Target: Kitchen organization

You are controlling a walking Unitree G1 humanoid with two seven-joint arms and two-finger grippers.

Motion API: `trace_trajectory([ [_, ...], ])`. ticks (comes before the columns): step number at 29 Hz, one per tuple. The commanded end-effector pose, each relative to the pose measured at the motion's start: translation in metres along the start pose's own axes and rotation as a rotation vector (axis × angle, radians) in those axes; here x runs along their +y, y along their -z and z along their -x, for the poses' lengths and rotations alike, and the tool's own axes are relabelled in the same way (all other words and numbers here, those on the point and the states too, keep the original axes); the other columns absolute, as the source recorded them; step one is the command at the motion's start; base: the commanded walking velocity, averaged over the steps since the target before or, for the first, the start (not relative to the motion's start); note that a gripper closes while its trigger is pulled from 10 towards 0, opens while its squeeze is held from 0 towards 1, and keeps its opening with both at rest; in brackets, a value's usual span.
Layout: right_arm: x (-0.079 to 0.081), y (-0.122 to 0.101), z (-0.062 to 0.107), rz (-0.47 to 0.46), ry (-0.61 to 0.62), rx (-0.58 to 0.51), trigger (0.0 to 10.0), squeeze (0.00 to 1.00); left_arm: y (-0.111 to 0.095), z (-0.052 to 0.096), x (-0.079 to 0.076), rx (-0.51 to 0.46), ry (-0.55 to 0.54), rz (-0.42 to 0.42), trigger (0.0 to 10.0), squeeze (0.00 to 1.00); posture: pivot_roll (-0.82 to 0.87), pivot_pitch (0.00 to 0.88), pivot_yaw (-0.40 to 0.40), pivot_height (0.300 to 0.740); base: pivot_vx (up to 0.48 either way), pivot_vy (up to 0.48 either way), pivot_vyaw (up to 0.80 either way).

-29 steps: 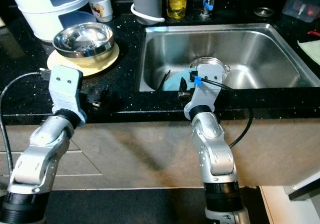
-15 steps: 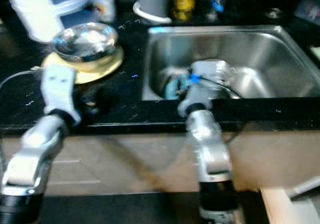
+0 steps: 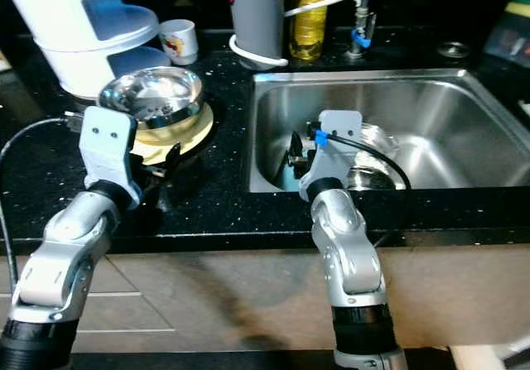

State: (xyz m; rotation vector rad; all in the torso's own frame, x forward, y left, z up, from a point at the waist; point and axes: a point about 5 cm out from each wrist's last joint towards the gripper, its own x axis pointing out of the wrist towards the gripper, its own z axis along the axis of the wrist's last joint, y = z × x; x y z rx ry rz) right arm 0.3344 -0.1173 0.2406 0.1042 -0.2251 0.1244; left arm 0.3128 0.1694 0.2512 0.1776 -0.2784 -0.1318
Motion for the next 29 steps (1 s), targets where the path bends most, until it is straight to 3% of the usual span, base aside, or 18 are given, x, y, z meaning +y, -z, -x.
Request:
trace_trajectory([
  [1, -0.0029, -0.0008, 0.001, -0.011, 0.01, -0.004, 10.0, 0.0, 0.0022, 0.0015, -0.0015, 0.018, -0.001, 0.013, 10.0, 0.0, -0.05, 0.202, 0.025, 0.74, 0.0, 0.0, 0.0],
  [19, -0.0048, -0.001, -0.0001, -0.005, 0.012, -0.002, 10.0, 0.0, 0.005, 0.0022, -0.0057, 0.033, -0.008, 0.036, 10.0, 0.0, -0.05, 0.21, 0.024, 0.74, 0.0, 0.0, 0.0],
  [29, -0.0052, -0.0025, -0.0005, 0.003, 0.009, -0.005, 10.0, 0.0, 0.0036, 0.001, 0.0008, 0.037, -0.051, 0.002, 10.0, 0.0, -0.05, 0.211, 0.022, 0.74, 0.0, -0.096, 0.0],
])
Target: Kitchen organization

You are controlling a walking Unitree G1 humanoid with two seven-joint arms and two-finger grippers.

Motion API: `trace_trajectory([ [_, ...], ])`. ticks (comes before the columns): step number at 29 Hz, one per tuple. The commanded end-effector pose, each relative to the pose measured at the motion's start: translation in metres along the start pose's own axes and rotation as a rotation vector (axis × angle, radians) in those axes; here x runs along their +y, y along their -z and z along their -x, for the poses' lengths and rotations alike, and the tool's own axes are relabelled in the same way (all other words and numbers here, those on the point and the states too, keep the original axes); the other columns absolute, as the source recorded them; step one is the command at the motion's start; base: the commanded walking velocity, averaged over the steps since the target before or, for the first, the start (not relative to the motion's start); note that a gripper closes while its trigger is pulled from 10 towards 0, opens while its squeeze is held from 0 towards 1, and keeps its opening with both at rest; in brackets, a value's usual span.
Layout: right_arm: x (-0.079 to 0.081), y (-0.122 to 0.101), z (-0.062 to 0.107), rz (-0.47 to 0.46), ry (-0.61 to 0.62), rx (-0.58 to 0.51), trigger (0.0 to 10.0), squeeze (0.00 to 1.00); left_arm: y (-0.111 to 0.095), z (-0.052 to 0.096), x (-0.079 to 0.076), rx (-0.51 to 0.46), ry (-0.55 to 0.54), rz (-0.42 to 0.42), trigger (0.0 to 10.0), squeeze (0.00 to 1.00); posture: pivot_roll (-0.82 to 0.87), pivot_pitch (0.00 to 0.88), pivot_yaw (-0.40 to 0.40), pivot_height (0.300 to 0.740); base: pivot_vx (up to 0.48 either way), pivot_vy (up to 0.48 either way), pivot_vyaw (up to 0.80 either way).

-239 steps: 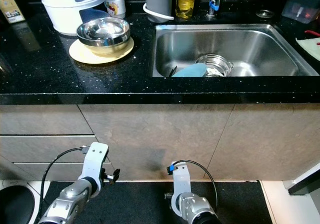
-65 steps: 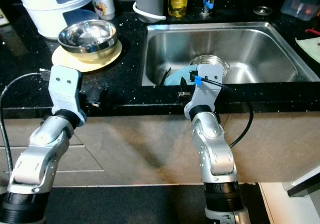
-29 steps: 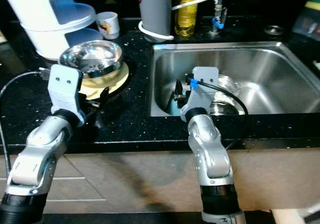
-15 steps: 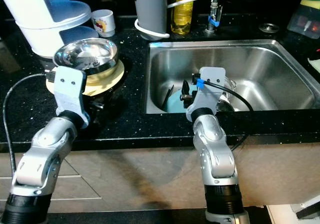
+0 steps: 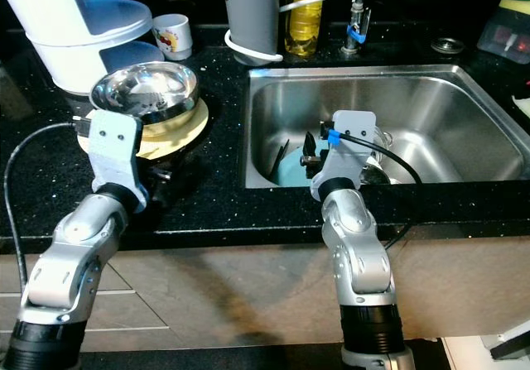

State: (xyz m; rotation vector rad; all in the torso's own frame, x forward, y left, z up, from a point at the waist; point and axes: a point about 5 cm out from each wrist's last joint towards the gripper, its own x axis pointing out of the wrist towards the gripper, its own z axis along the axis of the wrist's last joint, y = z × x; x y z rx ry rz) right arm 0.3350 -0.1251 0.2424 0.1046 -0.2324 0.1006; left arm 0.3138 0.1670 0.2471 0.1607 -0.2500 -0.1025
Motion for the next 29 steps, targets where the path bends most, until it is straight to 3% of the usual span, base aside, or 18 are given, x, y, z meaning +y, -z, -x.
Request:
trace_trajectory([
  [1, 0.002, 0.0, 0.0, 0.001, -0.014, 0.003, 10.0, 0.0, 0.0, 0.001, 0.004, 0.007, -0.022, -0.013, 10.0, 0.0, -0.05, 0.211, 0.022, 0.74, 0.0, -0.48, 0.0],
  [8, 0.002, 0.0, 0.0, 0.002, -0.013, 0.003, 10.0, 0.0, -0.001, 0.002, 0.007, -0.007, -0.048, 0.043, 10.0, 0.0, -0.06, 0.212, 0.02, 0.74, 0.0, -0.206, 0.0],
  [23, 0.004, -0.002, -0.001, -0.002, -0.022, 0.0, 10.0, 0.0, 0.001, 0.004, 0.015, 0.002, -0.057, 0.015, 10.0, 0.0, -0.06, 0.212, 0.02, 0.74, 0.0, 0.0, 0.0],
  [29, 0.005, -0.001, -0.001, -0.002, -0.027, 0.0, 10.0, 0.0, -0.008, 0.006, 0.02, -0.033, -0.045, -0.052, 10.0, 0.0, -0.05, 0.206, 0.022, 0.74, 0.0, 0.0, 0.0],
])
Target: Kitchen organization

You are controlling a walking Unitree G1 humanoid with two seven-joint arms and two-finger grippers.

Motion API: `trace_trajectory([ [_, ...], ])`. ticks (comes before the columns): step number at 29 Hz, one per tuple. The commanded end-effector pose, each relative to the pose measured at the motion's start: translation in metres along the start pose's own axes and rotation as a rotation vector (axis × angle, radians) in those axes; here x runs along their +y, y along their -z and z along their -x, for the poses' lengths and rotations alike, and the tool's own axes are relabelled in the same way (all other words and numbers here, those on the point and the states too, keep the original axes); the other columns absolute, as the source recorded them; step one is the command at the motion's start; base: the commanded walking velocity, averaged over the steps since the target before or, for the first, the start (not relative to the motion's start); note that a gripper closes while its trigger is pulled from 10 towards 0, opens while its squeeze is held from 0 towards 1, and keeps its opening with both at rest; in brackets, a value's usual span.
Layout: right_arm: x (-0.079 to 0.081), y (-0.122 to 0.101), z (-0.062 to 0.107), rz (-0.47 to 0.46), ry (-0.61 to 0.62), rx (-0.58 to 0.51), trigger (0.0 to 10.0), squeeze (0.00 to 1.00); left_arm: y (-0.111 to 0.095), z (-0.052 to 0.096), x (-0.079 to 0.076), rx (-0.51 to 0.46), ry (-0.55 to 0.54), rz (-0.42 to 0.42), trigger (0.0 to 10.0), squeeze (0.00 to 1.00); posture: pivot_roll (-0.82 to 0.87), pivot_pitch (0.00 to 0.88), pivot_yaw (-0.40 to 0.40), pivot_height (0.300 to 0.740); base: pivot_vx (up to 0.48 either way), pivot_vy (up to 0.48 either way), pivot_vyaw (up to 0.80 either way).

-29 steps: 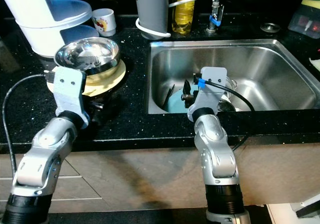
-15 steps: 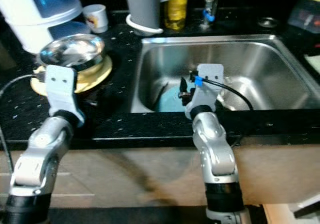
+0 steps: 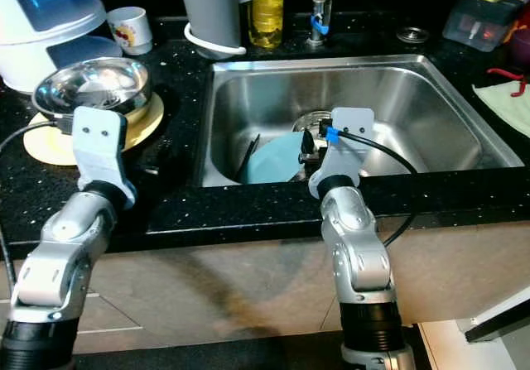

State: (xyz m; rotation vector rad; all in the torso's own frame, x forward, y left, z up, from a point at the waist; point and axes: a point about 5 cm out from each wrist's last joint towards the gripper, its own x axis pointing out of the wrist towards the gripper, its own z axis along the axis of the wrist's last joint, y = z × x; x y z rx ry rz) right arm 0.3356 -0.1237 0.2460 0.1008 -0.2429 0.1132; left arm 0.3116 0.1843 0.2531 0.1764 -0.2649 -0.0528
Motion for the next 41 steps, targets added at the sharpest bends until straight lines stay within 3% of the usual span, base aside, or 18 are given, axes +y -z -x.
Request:
trace_trajectory([
  [1, 0.003, 0.002, 0.001, -0.005, -0.014, 0.009, 10.0, 0.0, -0.005, 0.004, 0.003, -0.024, 0.003, -0.029, 10.0, 0.0, -0.05, 0.206, 0.022, 0.74, 0.0, 0.0, 0.0],
  [4, 0.003, 0.002, 0.001, -0.005, -0.015, 0.01, 10.0, 0.0, -0.013, 0.011, 0.007, -0.079, 0.008, -0.075, 10.0, 0.0, -0.05, 0.209, 0.021, 0.74, 0.0, 0.0, 0.0],
  [5, 0.002, 0.002, 0.001, -0.005, -0.015, 0.011, 10.0, 0.0, -0.015, 0.017, 0.009, -0.112, -0.004, -0.091, 10.0, 0.39, -0.05, 0.209, 0.021, 0.74, 0.0, 0.0, 0.0],
  [6, 0.002, 0.002, 0.001, -0.005, -0.015, 0.011, 10.0, 0.0, -0.018, 0.021, 0.011, -0.148, -0.031, -0.118, 10.0, 1.0, -0.05, 0.209, 0.021, 0.74, 0.0, 0.0, 0.0],
  [8, 0.003, 0.003, 0.001, -0.006, -0.017, 0.012, 10.0, 0.0, -0.02, 0.03, 0.014, -0.197, -0.084, -0.142, 10.0, 1.0, -0.05, 0.212, 0.016, 0.74, 0.0, 0.0, 0.0],
  [12, 0.004, 0.003, 0.0, -0.009, -0.023, 0.015, 10.0, 0.0, -0.019, 0.039, 0.016, -0.231, -0.166, -0.111, 10.0, 1.0, -0.05, 0.213, 0.013, 0.74, 0.0, 0.0, 0.0],
  [15, 0.005, 0.004, 0.0, -0.01, -0.025, 0.016, 10.0, 0.0, -0.018, 0.04, 0.017, -0.232, -0.203, -0.117, 10.0, 1.0, -0.05, 0.213, 0.013, 0.74, 0.0, 0.0, 0.0],
  [20, 0.006, 0.004, -0.001, -0.009, -0.029, 0.016, 10.0, 0.0, -0.018, 0.03, 0.024, -0.226, -0.272, -0.189, 10.0, 1.0, -0.05, 0.217, 0.007, 0.74, 0.0, 0.0, 0.0],
  [21, 0.005, 0.004, -0.001, -0.008, -0.028, 0.016, 10.0, 0.0, -0.019, 0.027, 0.023, -0.235, -0.26, -0.237, 10.0, 0.0, -0.05, 0.217, 0.007, 0.74, 0.0, 0.0, 0.0],
  [25, 0.004, 0.004, -0.001, -0.007, -0.024, 0.017, 10.0, 0.0, -0.022, 0.021, 0.022, -0.27, -0.235, -0.269, 10.0, 0.0, -0.05, 0.217, 0.007, 0.74, 0.0, 0.0, 0.0],
  [34, 0.003, 0.004, 0.0, -0.005, -0.018, 0.016, 10.0, 0.0, -0.022, 0.009, 0.022, -0.281, -0.241, -0.203, 10.0, 0.0, -0.05, 0.217, 0.007, 0.74, 0.0, 0.0, 0.0],
  [35, 0.003, 0.004, 0.0, -0.004, -0.018, 0.016, 10.0, 0.0, -0.022, 0.007, 0.023, -0.278, -0.247, -0.194, 8.4, 0.0, -0.05, 0.217, 0.007, 0.74, 0.0, 0.0, 0.0],
  [36, 0.003, 0.004, 0.0, -0.003, -0.018, 0.016, 10.0, 0.0, -0.021, 0.005, 0.025, -0.273, -0.259, -0.179, 3.5, 0.0, -0.05, 0.217, 0.007, 0.74, 0.0, 0.0, 0.0],
  [37, 0.003, 0.004, 0.0, -0.004, -0.018, 0.015, 10.0, 0.0, -0.02, 0.004, 0.025, -0.271, -0.263, -0.175, 0.0, 0.0, -0.05, 0.217, 0.007, 0.74, 0.0, 0.0, 0.0],
  [41, 0.003, 0.004, 0.0, -0.005, -0.016, 0.015, 10.0, 0.0, -0.018, 0.004, 0.028, -0.267, -0.267, -0.171, 0.0, 0.0, -0.05, 0.21, 0.015, 0.74, 0.0, 0.0, 0.0],
])
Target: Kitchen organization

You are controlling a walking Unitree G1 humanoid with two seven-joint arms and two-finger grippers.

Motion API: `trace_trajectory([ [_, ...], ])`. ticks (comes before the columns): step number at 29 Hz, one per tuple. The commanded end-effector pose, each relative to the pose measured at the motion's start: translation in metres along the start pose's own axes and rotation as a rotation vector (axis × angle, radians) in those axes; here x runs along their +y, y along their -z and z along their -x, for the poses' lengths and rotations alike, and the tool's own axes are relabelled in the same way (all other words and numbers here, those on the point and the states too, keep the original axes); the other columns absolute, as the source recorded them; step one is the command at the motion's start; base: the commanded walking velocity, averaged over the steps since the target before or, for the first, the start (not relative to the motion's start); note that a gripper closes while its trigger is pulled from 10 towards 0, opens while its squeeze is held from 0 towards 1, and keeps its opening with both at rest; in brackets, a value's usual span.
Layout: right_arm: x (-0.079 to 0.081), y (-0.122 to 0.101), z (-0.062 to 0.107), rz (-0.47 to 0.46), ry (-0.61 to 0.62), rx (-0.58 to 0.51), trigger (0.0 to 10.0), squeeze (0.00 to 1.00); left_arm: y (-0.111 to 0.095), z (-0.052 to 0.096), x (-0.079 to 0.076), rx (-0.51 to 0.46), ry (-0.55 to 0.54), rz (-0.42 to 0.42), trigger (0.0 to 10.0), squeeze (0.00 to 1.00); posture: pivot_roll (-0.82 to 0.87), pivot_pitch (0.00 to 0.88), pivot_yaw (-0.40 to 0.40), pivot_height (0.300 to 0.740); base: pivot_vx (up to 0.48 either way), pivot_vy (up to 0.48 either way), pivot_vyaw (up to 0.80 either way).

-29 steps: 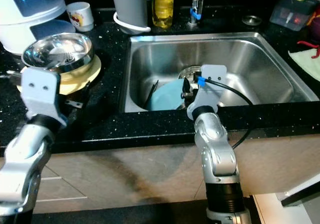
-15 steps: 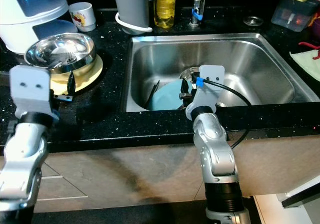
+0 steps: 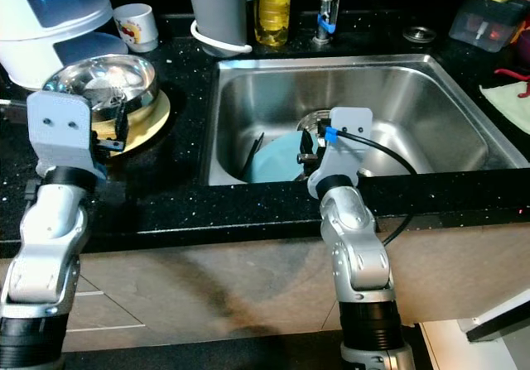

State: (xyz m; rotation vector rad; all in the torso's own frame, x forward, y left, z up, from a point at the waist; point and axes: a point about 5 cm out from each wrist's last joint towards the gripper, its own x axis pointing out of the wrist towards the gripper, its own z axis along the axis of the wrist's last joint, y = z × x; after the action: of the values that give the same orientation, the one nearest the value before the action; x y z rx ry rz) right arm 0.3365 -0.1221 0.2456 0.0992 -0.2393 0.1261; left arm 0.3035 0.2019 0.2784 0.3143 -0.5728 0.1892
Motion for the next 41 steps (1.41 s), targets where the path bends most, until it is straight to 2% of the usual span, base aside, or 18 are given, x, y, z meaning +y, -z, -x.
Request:
trace_trajectory([
  [1, 0.001, 0.003, 0.001, -0.005, -0.004, 0.01, 10.0, 0.0, 0.006, 0.001, 0.005, 0.019, -0.023, 0.002, 0.0, 0.0, -0.05, 0.21, 0.015, 0.74, 0.0, 0.0, 0.0],
  [19, 0.002, 0.002, 0.001, -0.003, -0.005, 0.007, 10.0, 0.0, 0.006, -0.003, 0.009, -0.004, -0.02, 0.01, 0.0, 0.0, -0.05, 0.189, 0.019, 0.74, 0.0, 0.0, 0.0],
  [24, 0.002, 0.002, 0.001, -0.004, -0.006, 0.006, 10.0, 0.0, -0.002, -0.007, 0.011, -0.045, -0.02, 0.018, 0.0, 0.0, -0.05, 0.185, 0.018, 0.74, 0.0, 0.0, 0.0],
  [25, 0.002, 0.002, 0.001, -0.004, -0.007, 0.005, 10.0, 0.0, -0.015, -0.011, 0.013, -0.1, -0.03, 0.037, 0.0, 0.0, -0.05, 0.189, 0.017, 0.74, 0.0, 0.0, 0.0],
  [26, 0.002, 0.002, 0.001, -0.004, -0.007, 0.005, 10.0, 0.0, -0.015, -0.011, 0.013, -0.1, -0.03, 0.037, 0.0, 0.0, -0.05, 0.189, 0.017, 0.74, 0.0, 0.0, 0.0],
  [31, 0.001, 0.001, 0.001, -0.007, -0.007, 0.005, 10.0, 0.0, -0.043, -0.019, 0.015, -0.202, -0.078, 0.063, 0.0, 0.0, -0.05, 0.189, 0.017, 0.74, 0.0, 0.0, 0.0],
  [37, 0.002, 0.002, 0.001, -0.009, -0.009, 0.007, 10.0, 0.0, -0.058, -0.024, 0.014, -0.246, -0.084, 0.077, 0.0, 0.0, -0.05, 0.192, 0.017, 0.74, 0.0, 0.0, 0.0],
  [41, 0.002, 0.002, 0.001, -0.01, -0.011, 0.009, 10.0, 0.0, -0.065, -0.026, 0.015, -0.269, -0.088, 0.056, 0.0, 0.0, -0.06, 0.194, 0.018, 0.74, 0.0, 0.0, 0.0],
])
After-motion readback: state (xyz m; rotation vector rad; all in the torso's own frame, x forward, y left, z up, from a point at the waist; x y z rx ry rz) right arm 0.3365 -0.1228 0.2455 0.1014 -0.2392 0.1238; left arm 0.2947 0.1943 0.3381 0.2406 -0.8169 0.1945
